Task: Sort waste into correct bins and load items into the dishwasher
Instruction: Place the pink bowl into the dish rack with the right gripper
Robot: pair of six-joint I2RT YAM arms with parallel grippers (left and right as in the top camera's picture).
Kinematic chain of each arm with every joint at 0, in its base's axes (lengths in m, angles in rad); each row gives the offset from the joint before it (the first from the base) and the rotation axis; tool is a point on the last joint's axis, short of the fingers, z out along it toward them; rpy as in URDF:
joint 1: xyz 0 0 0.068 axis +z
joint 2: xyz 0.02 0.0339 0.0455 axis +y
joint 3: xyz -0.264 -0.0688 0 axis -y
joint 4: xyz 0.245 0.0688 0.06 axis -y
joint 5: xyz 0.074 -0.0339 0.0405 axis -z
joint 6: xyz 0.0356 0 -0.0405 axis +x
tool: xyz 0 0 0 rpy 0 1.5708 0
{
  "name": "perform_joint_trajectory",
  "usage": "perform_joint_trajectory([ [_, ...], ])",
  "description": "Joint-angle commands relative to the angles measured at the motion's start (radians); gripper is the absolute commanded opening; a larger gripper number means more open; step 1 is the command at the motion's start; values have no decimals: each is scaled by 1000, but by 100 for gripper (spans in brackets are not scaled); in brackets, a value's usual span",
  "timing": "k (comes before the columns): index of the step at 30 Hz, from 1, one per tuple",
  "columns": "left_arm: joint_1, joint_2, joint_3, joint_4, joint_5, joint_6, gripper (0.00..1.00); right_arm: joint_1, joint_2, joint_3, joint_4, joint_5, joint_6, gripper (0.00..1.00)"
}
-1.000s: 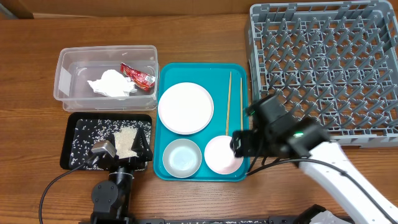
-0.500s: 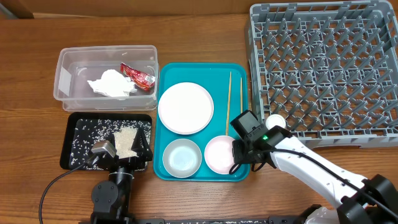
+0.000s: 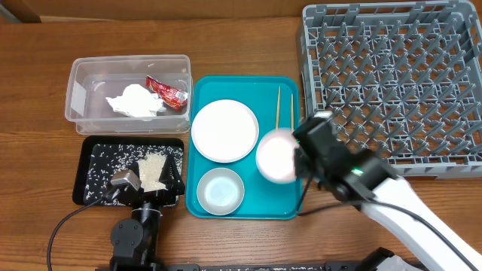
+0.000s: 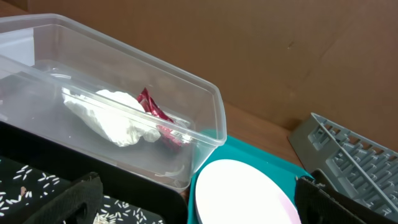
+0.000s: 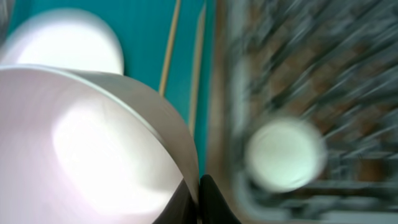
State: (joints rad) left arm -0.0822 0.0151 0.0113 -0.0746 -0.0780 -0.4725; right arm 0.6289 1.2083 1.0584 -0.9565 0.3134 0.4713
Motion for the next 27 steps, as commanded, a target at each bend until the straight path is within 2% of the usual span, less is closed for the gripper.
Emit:
perform_joint_trajectory([
  [1,11,-11,-5,3,9,-11,100,-55,-85,46,34,497,2,4],
  [6,11,-11,-5,3,9,-10,100,-198,-60,46,96,663,1,4],
  [11,11,-11,-5,3,9,-10,100,-351,38,46,233,847,-2,4],
  [13,11,-11,-5,3,9,-11,100,-385,81,46,282,881,-38,4],
  [14,11,-11,-5,3,9,-10,100,-416,130,46,334,882,-101,4],
  [20,11,-11,-5,3,9,-11,100,-432,315,46,454,882,-214,4],
  [23,11,-11,-5,3,9,-10,100,-432,450,46,534,883,-320,4],
  [27,11,-11,-5,3,9,-10,100,-390,513,46,531,882,-342,4],
])
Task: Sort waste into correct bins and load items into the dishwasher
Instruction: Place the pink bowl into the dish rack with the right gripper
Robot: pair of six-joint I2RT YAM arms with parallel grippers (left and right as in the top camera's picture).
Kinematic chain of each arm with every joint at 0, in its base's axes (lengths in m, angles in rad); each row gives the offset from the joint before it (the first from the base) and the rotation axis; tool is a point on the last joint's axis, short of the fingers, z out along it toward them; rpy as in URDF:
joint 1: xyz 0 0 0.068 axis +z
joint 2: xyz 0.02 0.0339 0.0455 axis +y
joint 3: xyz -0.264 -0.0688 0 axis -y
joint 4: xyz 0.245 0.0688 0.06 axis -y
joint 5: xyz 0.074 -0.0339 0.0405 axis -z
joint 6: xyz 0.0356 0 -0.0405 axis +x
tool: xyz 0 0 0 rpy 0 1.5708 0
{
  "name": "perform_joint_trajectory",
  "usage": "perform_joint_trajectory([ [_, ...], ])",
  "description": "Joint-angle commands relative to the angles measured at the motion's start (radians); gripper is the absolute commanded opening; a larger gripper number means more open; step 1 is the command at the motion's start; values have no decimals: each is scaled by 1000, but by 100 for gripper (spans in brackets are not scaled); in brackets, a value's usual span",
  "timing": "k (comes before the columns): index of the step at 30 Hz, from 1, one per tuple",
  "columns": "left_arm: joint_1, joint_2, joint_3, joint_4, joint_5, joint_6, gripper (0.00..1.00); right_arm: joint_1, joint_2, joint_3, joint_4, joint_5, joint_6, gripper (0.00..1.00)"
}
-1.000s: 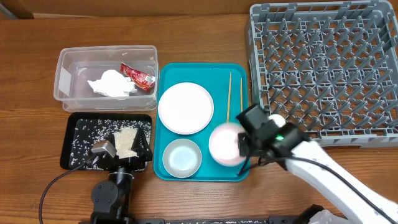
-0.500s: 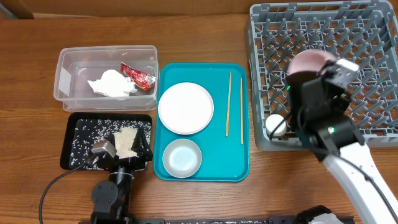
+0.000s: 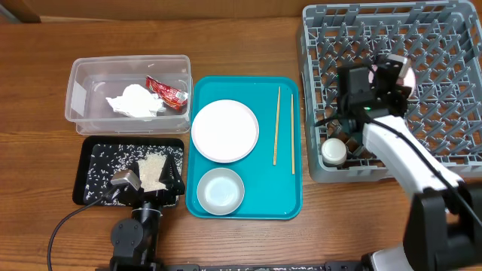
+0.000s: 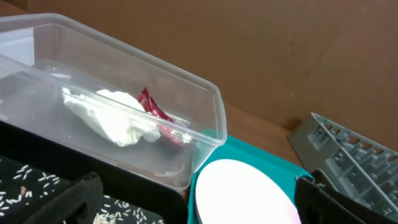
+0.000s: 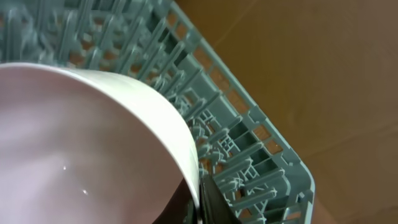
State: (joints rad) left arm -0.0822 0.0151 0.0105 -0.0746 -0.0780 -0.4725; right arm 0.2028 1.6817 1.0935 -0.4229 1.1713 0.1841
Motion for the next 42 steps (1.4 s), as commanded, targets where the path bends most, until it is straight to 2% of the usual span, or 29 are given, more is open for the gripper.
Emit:
perform_joint_trajectory([
  [1,11,-11,-5,3,9,-11,100,53,49,11,-8,24,-55,4],
  [7,11,-11,-5,3,9,-11,100,182,54,11,-53,11,-54,5],
  [11,11,-11,-5,3,9,-11,100,206,54,11,-91,5,-55,13],
  [14,11,-11,-5,3,9,-10,100,208,54,11,-99,56,-55,13],
  [16,11,-11,-5,3,9,-11,100,208,54,13,-89,129,-55,5],
  [19,11,-11,-5,3,9,-11,100,206,53,14,-48,248,-58,4],
  [26,11,-11,-5,3,9,-11,100,154,48,15,-3,212,-96,4],
  [36,11,-11,-5,3,9,-11,100,-26,48,15,45,163,-105,4],
  [42,11,-11,-5,3,9,-11,100,-35,49,13,0,-11,-106,4],
])
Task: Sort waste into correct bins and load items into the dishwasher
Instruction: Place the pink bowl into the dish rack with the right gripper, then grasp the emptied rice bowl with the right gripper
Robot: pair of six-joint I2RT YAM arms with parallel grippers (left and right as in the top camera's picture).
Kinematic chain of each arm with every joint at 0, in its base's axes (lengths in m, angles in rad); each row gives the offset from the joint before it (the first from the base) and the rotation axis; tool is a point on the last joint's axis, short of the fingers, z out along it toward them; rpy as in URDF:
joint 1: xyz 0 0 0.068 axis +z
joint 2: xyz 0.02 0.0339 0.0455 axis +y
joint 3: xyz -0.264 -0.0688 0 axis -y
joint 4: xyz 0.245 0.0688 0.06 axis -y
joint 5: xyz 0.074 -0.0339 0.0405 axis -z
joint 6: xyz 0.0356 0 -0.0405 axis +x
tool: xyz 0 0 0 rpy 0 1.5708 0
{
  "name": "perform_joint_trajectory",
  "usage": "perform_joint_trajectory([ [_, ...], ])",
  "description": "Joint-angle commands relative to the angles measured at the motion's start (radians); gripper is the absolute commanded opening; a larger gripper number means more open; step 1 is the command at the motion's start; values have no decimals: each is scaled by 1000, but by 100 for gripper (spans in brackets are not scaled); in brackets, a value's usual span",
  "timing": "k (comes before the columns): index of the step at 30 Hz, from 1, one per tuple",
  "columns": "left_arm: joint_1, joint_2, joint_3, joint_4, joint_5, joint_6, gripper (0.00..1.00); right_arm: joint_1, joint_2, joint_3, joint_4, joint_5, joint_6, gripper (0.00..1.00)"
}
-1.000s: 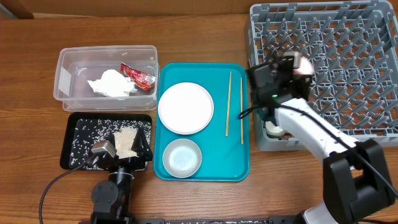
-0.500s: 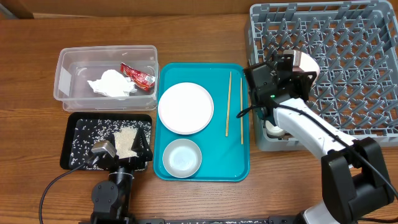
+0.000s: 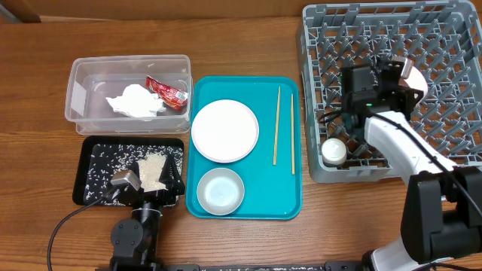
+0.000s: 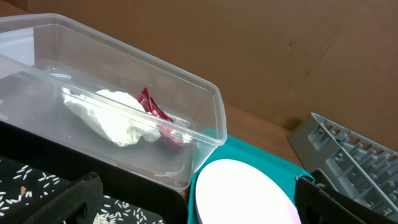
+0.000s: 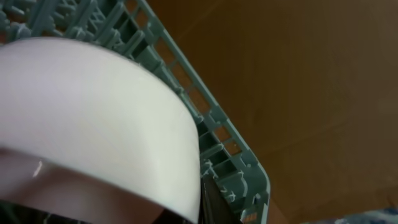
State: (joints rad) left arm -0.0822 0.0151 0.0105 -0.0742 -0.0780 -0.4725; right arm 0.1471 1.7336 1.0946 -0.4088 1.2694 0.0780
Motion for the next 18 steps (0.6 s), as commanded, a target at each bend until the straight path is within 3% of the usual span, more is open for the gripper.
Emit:
perform_joint_trajectory([
  [1,11,-11,-5,2,9,-10,100,31,-3,11,-25,-138,2,4],
  [8,11,-11,-5,2,9,-10,100,107,11,11,-124,-157,56,5],
  [11,11,-11,-5,2,9,-11,100,130,9,11,-159,-157,57,16],
  [14,11,-11,-5,3,9,-11,100,162,-11,15,-159,-157,80,37],
  [18,11,-11,-5,2,9,-10,100,249,-91,50,-193,-208,113,56],
])
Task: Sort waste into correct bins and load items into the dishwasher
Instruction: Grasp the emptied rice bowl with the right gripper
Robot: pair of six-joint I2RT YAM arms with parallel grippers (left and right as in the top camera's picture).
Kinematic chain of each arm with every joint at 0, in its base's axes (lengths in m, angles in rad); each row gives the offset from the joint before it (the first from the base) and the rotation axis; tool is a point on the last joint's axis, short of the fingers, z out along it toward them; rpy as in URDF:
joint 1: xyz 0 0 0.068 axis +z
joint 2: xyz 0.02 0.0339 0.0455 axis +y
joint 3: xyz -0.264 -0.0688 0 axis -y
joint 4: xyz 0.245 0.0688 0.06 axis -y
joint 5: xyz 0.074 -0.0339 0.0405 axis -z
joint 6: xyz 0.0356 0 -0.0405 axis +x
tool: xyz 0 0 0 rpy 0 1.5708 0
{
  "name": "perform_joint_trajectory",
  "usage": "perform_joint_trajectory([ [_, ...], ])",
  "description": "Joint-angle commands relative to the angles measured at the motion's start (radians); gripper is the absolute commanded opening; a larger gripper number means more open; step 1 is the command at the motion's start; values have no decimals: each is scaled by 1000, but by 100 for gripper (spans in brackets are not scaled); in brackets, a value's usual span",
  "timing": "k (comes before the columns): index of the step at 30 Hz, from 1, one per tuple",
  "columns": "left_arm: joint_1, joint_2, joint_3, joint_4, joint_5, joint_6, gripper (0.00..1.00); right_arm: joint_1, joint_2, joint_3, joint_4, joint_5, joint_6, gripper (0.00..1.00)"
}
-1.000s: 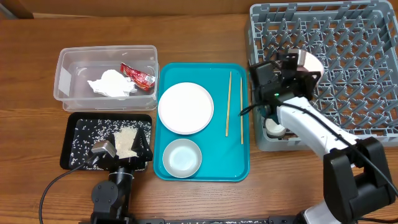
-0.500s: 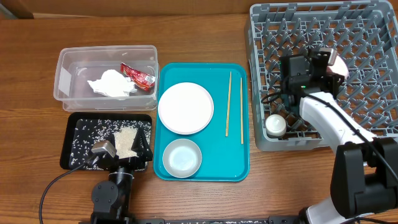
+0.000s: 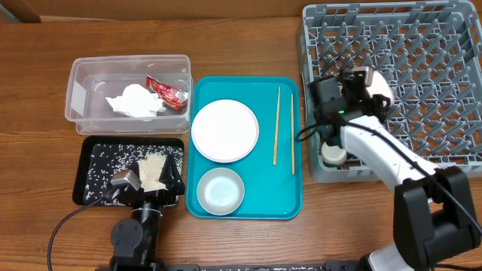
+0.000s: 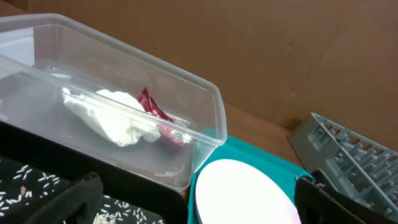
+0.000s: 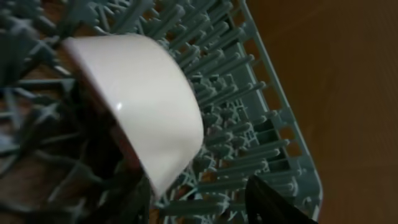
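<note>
The pale pink bowl (image 3: 379, 89) (image 5: 143, 99) stands tilted on its edge among the tines of the grey dish rack (image 3: 422, 45). Just left of it, my right gripper (image 3: 354, 85) (image 5: 199, 202) is open, its fingers either side of the bowl's lower rim without gripping it. A white cup (image 3: 334, 153) sits in the rack's near left corner. On the teal tray (image 3: 290, 203) lie a white plate (image 3: 224, 130) (image 4: 242, 193), a small bowl (image 3: 221, 190) and two chopsticks (image 3: 276, 124). My left gripper (image 3: 147, 187) (image 4: 199, 208) rests open over the black tray, holding nothing.
The clear bin (image 3: 79, 98) (image 4: 205, 118) at the back left holds a crumpled tissue (image 3: 134, 102) and a red wrapper (image 3: 167, 92). The black tray (image 3: 86, 165) in front of it carries scattered rice. The rack fills the table's right side.
My right gripper has opened and let go of the pink bowl, which now leans on its edge in the rack. The gripper and bowl sit a little further left than before.
My right gripper first held the pink bowl above the teal tray's right edge. Then it held the bowl over the rack, and later tipped on edge among the tines. Now the bowl stands there released. The left arm has stayed still throughout.
</note>
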State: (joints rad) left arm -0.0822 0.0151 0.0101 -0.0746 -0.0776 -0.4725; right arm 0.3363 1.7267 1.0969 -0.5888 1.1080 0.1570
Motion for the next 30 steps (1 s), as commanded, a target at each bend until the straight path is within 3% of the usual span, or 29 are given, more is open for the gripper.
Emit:
perform_joint_trajectory([
  [1,11,-11,-4,3,8,-11,100,85,-107,64,-35,-83,34,58],
  [5,11,-11,-4,3,8,-11,100,200,-193,139,-134,-369,35,62],
  [7,11,-11,-4,3,8,-11,100,261,-225,162,-161,-613,35,62],
  [8,11,-11,-4,3,8,-11,100,301,-235,162,-163,-838,58,62],
  [12,11,-11,-4,3,8,-11,100,375,-208,140,-166,-1273,182,62],
  [17,11,-11,-4,3,8,-11,100,451,-109,78,-192,-1312,506,64],
  [24,11,-11,-4,3,8,-10,100,491,16,52,-192,-1326,626,60],
  [25,11,-11,-4,3,8,-11,100,497,31,52,-191,-1329,629,57],
  [27,11,-11,-4,3,8,-10,100,510,57,52,-193,-1331,629,40],
  [29,11,-11,-4,3,8,-10,100,518,69,52,-204,-1328,634,7],
  [30,11,-11,-4,3,8,-11,100,518,69,53,-208,-1317,634,4],
])
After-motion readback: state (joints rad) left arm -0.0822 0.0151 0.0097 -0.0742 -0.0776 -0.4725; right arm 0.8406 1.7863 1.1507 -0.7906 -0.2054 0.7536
